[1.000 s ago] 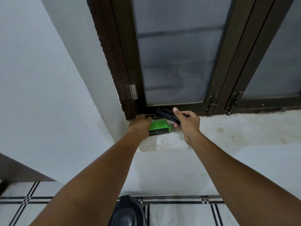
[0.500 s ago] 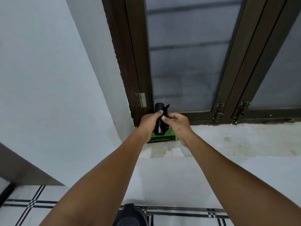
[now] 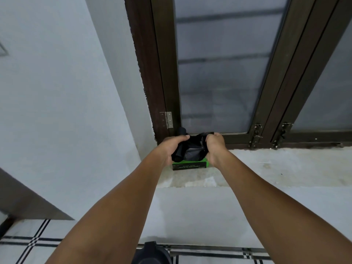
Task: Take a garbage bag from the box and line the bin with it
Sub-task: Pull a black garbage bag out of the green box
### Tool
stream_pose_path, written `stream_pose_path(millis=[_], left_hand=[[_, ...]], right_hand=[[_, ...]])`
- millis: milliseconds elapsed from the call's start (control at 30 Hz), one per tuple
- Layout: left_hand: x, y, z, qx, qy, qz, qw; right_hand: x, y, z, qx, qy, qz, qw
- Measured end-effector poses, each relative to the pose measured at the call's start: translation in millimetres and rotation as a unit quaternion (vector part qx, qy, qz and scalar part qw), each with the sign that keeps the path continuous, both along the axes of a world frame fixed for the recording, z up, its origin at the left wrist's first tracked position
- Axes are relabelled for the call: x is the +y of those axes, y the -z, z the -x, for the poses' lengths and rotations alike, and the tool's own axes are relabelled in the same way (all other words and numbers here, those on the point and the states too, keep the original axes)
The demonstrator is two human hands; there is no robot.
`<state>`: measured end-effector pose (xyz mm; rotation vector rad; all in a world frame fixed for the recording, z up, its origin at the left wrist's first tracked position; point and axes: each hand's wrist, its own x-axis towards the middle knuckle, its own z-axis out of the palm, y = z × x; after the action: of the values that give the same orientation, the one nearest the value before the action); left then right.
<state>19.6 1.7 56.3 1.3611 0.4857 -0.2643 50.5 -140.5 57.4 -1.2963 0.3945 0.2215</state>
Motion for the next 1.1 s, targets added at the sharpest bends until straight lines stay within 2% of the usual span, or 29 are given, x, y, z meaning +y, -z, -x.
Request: stream_pose_path(millis=[100,200,267,333,367,467,533,633,833,900,933,1000,1033,1067,1100], left_hand=[[0.4,-1.1,0.4,0.014,0.034,-0.011,0.999],[3.8,-0.7,-0.9,0.022,0.038,0.003,0.999],[7.5,-3.1,-0.4,0.027,0.017,0.012,0.999],[12.1,-2.5,-1.9,0.032,0.003,0.018,0.999],[13.2,-3.0,-2.0,0.033,0.0,0.023,0.999],[15.1,-2.5,-3.0,0.031,0.009,0.031,0.999],[16.3,-0.7,-3.6,0.02,0.016,0.005,1.0],[19.6,4.1,-4.9,0.005,0.002,-0.024,1.0],[17.5,3.4,0.7,0.019,-0.001,-0.036,0.999],[16.6,2.5,2.3,0.029,0.009,-0.034,0.999],[15.9,1.5,3.6,0.03,0.015,-0.034,0.999],[14.0,-1.9,5.4,0.03,0.021,-0.039,0.999],[13.0,-3.2,6.1,0.031,0.022,-0.041,0.998],[11.9,-4.2,6.8,0.032,0.02,-0.041,0.998],[10.7,-5.2,7.4,0.028,0.019,-0.035,0.999]], right_hand=[[-6.1,-3.9,5.0,-0.017,-0.136,0.025,0.99],[-15.7,-2.8,7.2,-0.045,-0.268,0.122,0.955],[-22.5,-2.2,5.8,-0.051,-0.3,0.195,0.932],[-27.8,-3.1,2.6,-0.061,-0.294,0.236,0.924],[-29.5,-2.7,0.4,-0.066,-0.28,0.225,0.931],[-27.8,-1.7,-4.8,-0.075,-0.21,0.143,0.964],[-27.3,-1.2,-9.6,-0.061,-0.167,0.077,0.981],[-27.7,-4.3,-12.0,-0.04,-0.123,-0.016,0.992],[-22.2,-11.0,-10.8,-0.019,-0.071,0.02,0.997],[-21.1,-13.5,-8.5,-0.004,-0.134,0.067,0.989],[-22.3,-16.1,-5.7,-0.012,-0.197,0.14,0.97],[-24.3,-20.8,1.3,-0.052,-0.304,0.301,0.902],[-24.3,-20.6,2.6,-0.074,-0.32,0.349,0.878],[-24.4,-20.6,1.6,-0.089,-0.307,0.357,0.877],[-24.6,-22.1,1.4,-0.097,-0.282,0.338,0.893]])
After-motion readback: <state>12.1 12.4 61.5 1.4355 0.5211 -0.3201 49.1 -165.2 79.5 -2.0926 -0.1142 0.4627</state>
